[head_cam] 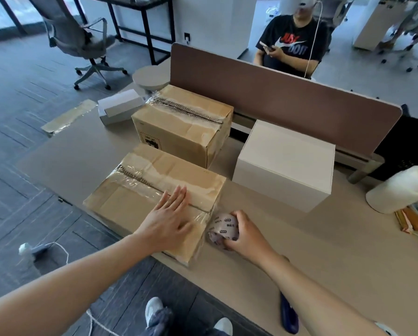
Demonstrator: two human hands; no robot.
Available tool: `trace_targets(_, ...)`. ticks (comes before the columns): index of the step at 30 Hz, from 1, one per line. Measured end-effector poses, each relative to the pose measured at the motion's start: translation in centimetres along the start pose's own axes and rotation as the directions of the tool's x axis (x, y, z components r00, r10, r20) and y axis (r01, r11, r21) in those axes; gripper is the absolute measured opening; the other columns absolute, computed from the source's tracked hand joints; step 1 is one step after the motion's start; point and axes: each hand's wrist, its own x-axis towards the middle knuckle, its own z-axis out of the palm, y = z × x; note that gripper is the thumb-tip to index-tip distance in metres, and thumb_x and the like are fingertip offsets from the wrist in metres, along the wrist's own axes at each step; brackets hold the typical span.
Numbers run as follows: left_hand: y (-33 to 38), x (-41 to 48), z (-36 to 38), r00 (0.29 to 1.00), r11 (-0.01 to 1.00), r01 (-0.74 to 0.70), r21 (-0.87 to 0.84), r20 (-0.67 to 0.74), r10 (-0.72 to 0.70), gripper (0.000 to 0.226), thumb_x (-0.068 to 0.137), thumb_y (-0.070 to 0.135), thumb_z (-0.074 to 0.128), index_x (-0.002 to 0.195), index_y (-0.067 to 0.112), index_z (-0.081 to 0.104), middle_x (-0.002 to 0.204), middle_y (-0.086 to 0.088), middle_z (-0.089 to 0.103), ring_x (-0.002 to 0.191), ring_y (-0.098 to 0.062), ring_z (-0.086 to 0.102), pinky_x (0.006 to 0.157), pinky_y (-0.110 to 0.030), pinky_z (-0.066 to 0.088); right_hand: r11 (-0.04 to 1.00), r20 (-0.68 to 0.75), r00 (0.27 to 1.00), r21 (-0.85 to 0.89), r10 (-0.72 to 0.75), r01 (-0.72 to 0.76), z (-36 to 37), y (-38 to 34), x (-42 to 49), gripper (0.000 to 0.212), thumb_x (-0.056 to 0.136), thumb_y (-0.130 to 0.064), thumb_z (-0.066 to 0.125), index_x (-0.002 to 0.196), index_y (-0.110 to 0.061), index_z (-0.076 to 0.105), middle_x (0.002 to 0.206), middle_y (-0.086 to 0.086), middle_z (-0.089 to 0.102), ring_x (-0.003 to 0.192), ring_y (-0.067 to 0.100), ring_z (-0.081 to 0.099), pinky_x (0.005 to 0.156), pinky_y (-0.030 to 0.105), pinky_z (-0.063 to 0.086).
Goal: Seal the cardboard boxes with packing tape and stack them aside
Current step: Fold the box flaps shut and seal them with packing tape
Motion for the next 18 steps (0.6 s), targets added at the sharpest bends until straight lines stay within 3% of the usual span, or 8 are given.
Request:
trace_targets(3, 3.3, 0.3, 1.0, 0.99, 0.99, 0.14, 0.016, 0.003, -0.14, 0.124, 0.07, 0.093, 0.013, 0.149, 0.007, -0.028, 0.154, -0.009, -0.038, 0.144, -0.026, -0.035, 0.122, -0.045, -0.014, 0.998, -0.019, 1.0, 0.054, 0.016, -0.015, 0.1, 0.6, 0.1, 0.073, 0.059, -0.071, 0.075, 0.108, -0.027, 0.045, 0.103, -0.01, 0.056, 0.09, 0.007, 0.058, 0.076, 0.03, 0.052)
trace_targets(8, 3.9, 0.5, 1.7, 0.997, 0.996, 0.071, 0.051, -0.029, -0.069, 0.095, 0.086, 0.065, 0.026, 0.154, 0.021, -0.022, 0.161, 0.004, -0.027, 0.142, -0.037, -0.035, 0.121, -0.056, -0.007, 0.98, 0.0, 0.993, 0.161, 0.115, -0.113, 0.8, 1.7, -0.6, 0.059, 0.064, -0.043, 0.088, 0.101, -0.027, 0.046, 0.098, -0.013, 0.063, 0.083, -0.007, 0.06, 0.063, 0.01, 0.046)
trace_targets(13, 4.5, 0.6, 2.1, 0.999, 0.996, -0.042, 0.077, -0.005, 0.043, 0.079, 0.085, 0.052, 0.005, 0.155, 0.024, -0.02, 0.161, 0.007, -0.025, 0.146, -0.024, -0.032, 0.123, -0.05, -0.004, 0.975, -0.063, 0.992, 0.197, 0.113, -0.099, 0.9, 2.6, -2.0, 0.053, 0.067, -0.051, 0.084, 0.098, -0.036, 0.043, 0.102, -0.017, 0.063, 0.093, -0.002, 0.061, 0.068, 0.016, 0.051)
trace_targets(16, 5.0, 0.6, 1.8, 0.991, 0.978, -0.129, 0.162, -0.009, 0.132, 0.072, 0.091, 0.038, 0.018, 0.158, 0.031, -0.007, 0.164, 0.005, -0.019, 0.149, -0.034, -0.022, 0.119, -0.064, -0.001, 0.98, -0.144, 0.988, 0.199, 0.049, -0.019, 0.4, 2.5, -3.1, 0.049, 0.07, -0.044, 0.084, 0.096, -0.033, 0.044, 0.096, -0.016, 0.064, 0.088, 0.003, 0.061, 0.062, 0.017, 0.048)
trace_targets(18, 5.5, 0.5, 1.7, 0.99, 0.969, -0.142, 0.204, 0.054, 0.133, 0.076, 0.095, 0.029, 0.031, 0.156, 0.034, -0.013, 0.161, 0.007, -0.028, 0.146, -0.037, -0.028, 0.116, -0.066, -0.008, 0.977, -0.172, 0.985, 0.21, 0.01, 0.027, 0.2, 2.3, -3.8, 0.05, 0.069, -0.053, 0.081, 0.097, -0.031, 0.047, 0.093, -0.016, 0.063, 0.085, 0.004, 0.061, 0.064, 0.021, 0.049)
